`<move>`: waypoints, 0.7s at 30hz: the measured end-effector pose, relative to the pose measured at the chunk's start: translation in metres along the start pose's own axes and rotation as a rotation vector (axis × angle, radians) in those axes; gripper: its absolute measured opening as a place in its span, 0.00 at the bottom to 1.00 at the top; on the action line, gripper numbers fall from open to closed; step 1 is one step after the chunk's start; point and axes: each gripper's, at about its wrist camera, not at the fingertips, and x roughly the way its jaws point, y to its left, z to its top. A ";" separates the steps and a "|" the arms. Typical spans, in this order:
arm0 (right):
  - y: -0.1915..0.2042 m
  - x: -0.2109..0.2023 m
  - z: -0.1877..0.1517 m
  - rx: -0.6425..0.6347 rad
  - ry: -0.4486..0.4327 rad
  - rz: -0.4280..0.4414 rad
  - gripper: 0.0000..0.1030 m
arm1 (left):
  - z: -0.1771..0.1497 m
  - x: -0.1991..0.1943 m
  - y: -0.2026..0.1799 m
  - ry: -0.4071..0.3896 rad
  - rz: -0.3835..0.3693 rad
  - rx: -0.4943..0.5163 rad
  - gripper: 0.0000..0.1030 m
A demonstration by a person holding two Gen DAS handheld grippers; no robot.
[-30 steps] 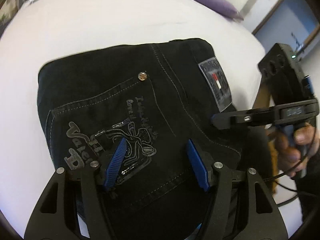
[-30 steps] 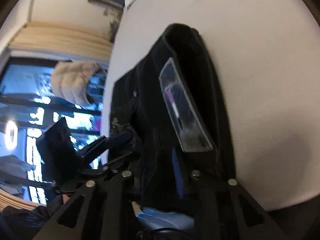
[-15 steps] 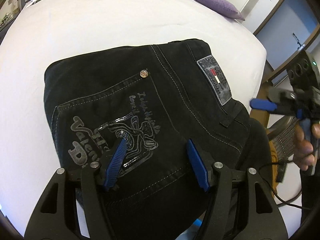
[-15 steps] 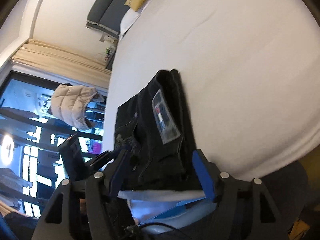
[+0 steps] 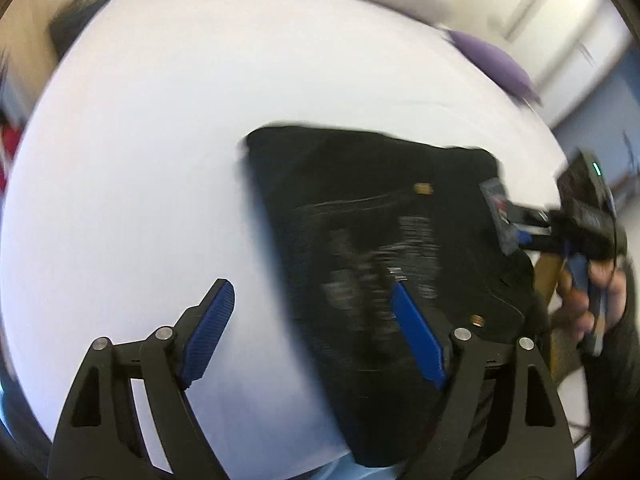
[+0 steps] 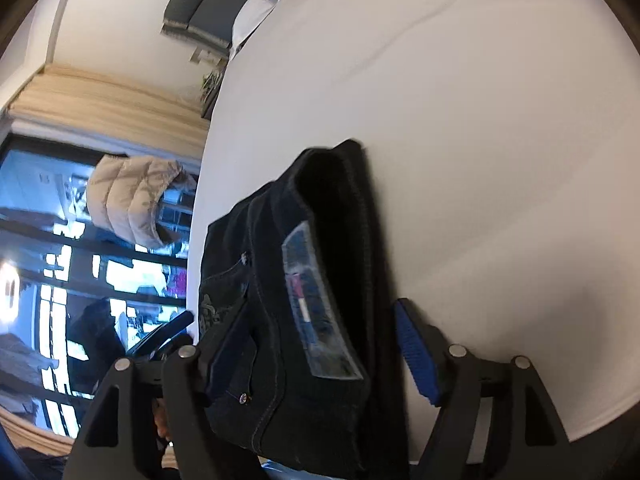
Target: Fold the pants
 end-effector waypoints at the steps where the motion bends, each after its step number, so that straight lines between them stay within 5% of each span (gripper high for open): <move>1: 0.001 0.001 0.000 -0.006 0.003 -0.002 0.79 | 0.000 0.004 0.011 0.015 -0.030 -0.044 0.79; 6: 0.000 0.000 -0.001 0.007 0.012 0.025 0.81 | -0.003 0.031 0.030 0.059 -0.155 -0.133 0.79; 15: 0.015 0.014 0.001 -0.037 0.069 -0.070 0.73 | 0.011 0.057 -0.007 0.138 -0.260 -0.068 0.77; 21: 0.008 0.020 0.006 0.011 0.089 -0.101 0.51 | 0.011 0.066 -0.013 0.137 -0.255 -0.074 0.54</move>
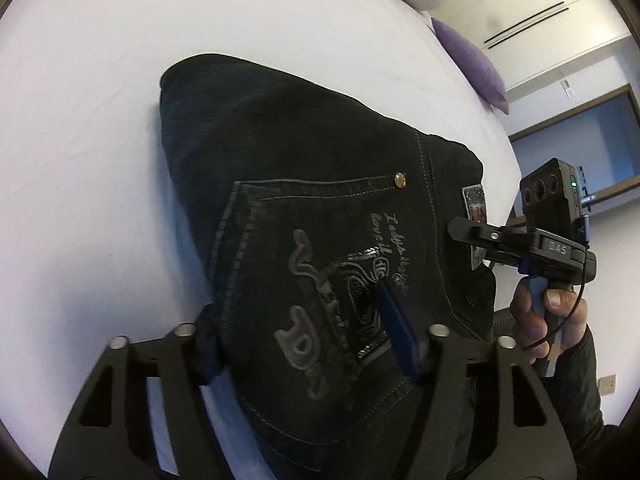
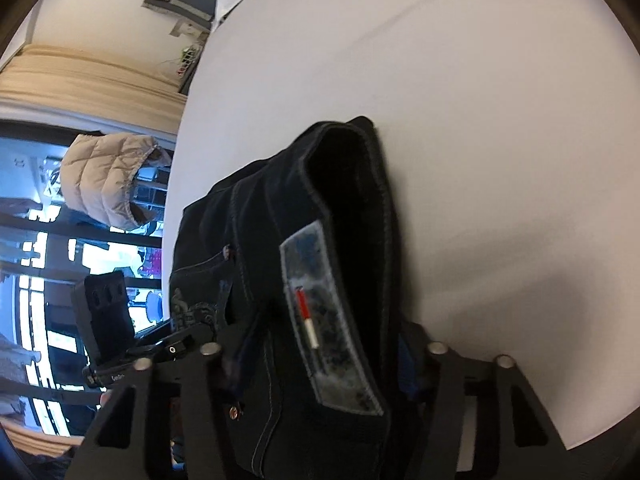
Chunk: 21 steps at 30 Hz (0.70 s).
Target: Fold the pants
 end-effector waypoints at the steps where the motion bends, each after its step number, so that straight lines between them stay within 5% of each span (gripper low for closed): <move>1: 0.000 0.002 0.000 0.004 0.001 -0.003 0.49 | 0.000 -0.001 0.001 -0.002 0.000 -0.003 0.49; 8: 0.028 -0.001 -0.011 -0.088 -0.035 -0.108 0.20 | -0.005 -0.013 0.004 -0.048 -0.037 -0.006 0.25; 14: 0.075 -0.020 -0.013 -0.191 -0.095 -0.125 0.18 | 0.000 -0.047 0.006 -0.110 -0.068 0.000 0.20; 21: 0.133 -0.003 0.030 -0.237 -0.121 -0.033 0.18 | 0.048 -0.121 0.035 -0.228 0.012 0.049 0.20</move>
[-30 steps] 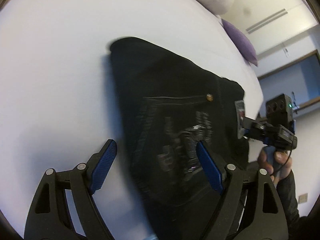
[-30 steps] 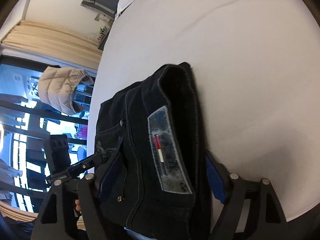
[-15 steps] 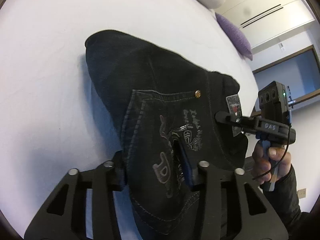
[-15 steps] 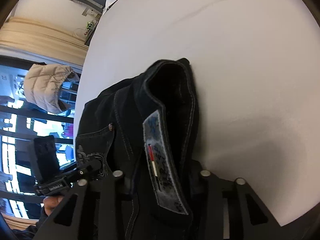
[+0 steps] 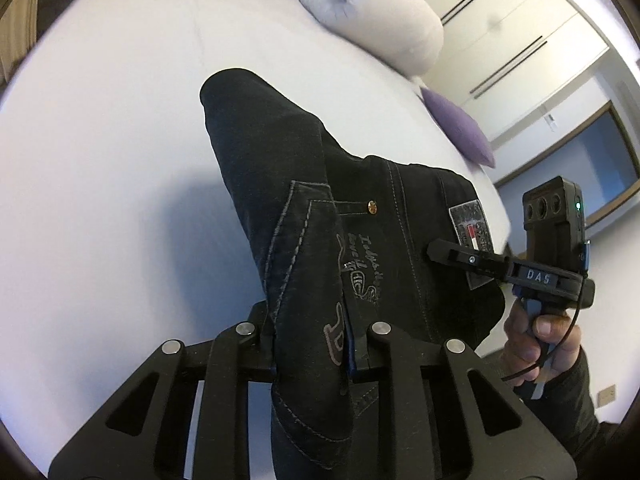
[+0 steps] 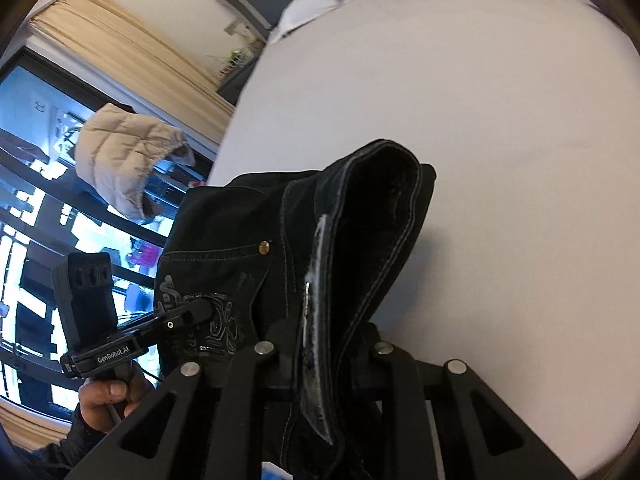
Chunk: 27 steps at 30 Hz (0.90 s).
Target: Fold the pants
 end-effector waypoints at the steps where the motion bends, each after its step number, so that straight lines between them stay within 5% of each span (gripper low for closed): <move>1: 0.008 0.009 0.010 -0.004 0.000 0.013 0.18 | 0.009 -0.005 0.006 -0.008 0.024 0.017 0.20; 11: 0.026 0.131 0.076 0.061 0.073 0.118 0.20 | 0.074 0.000 0.116 -0.016 0.113 -0.017 0.22; 15: -0.007 0.170 0.068 0.167 0.104 0.062 0.40 | 0.059 0.031 0.163 0.045 0.154 -0.098 0.38; 19: -0.029 0.157 0.047 0.246 0.038 0.173 0.47 | 0.042 0.019 0.174 -0.007 0.136 -0.133 0.45; 25: -0.018 0.112 0.031 0.218 -0.090 0.006 0.59 | 0.025 -0.019 0.143 -0.119 0.265 -0.076 0.50; 27: 0.001 0.094 0.032 0.170 -0.142 0.078 0.59 | 0.030 -0.041 0.145 -0.182 0.267 -0.058 0.50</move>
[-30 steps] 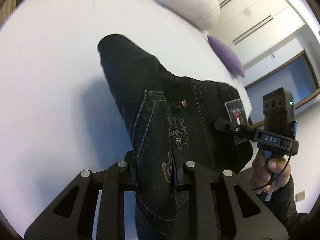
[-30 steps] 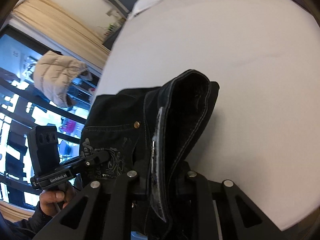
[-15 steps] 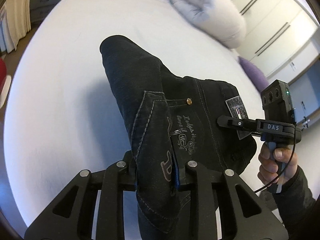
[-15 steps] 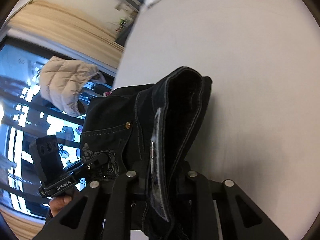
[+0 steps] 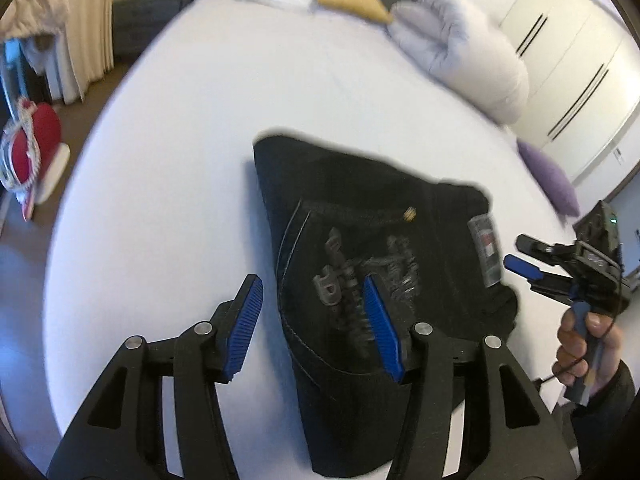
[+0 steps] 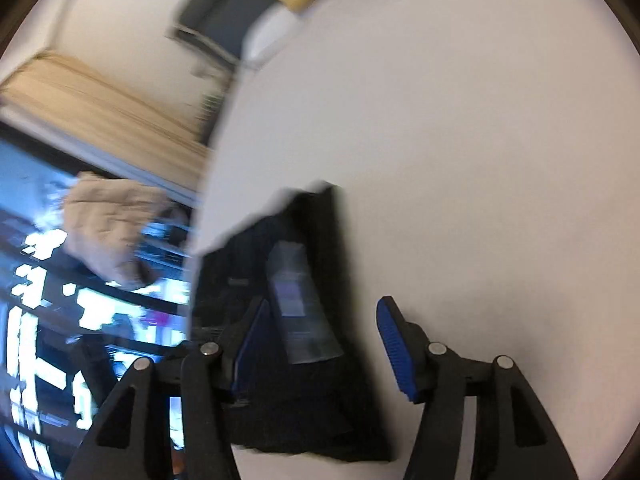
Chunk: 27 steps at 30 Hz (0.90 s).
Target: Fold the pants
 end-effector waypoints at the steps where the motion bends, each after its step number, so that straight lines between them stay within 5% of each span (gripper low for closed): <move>1: 0.013 -0.003 0.002 -0.026 0.004 0.044 0.59 | 0.002 -0.009 -0.004 -0.033 -0.010 0.018 0.53; 3: 0.028 0.004 0.008 -0.054 0.045 0.087 0.59 | 0.016 -0.011 -0.015 -0.046 -0.026 0.043 0.65; 6: 0.035 0.042 0.016 -0.069 0.199 0.067 0.59 | 0.037 0.010 -0.035 -0.028 -0.089 0.081 0.67; 8: 0.016 0.067 0.013 -0.024 0.289 0.021 0.50 | 0.038 0.040 -0.045 0.025 -0.066 0.065 0.67; 12: -0.003 0.059 -0.004 0.044 0.260 0.080 0.52 | 0.005 0.043 -0.053 0.050 -0.050 0.099 0.67; 17: 0.000 0.012 -0.033 -0.033 0.156 0.072 0.63 | -0.056 0.021 -0.068 0.032 0.043 0.170 0.67; 21: 0.010 -0.042 -0.050 -0.086 0.050 0.019 0.64 | -0.082 -0.024 -0.073 -0.039 0.046 0.120 0.67; 24: 0.038 -0.093 -0.060 -0.194 -0.104 -0.016 0.64 | -0.086 -0.090 -0.094 -0.218 0.106 0.170 0.69; 26: 0.073 -0.130 -0.064 -0.308 -0.237 -0.062 0.71 | -0.084 -0.142 -0.120 -0.378 0.192 0.251 0.96; 27: 0.095 -0.152 -0.067 -0.369 -0.327 -0.084 0.81 | -0.082 -0.169 -0.131 -0.457 0.222 0.272 1.00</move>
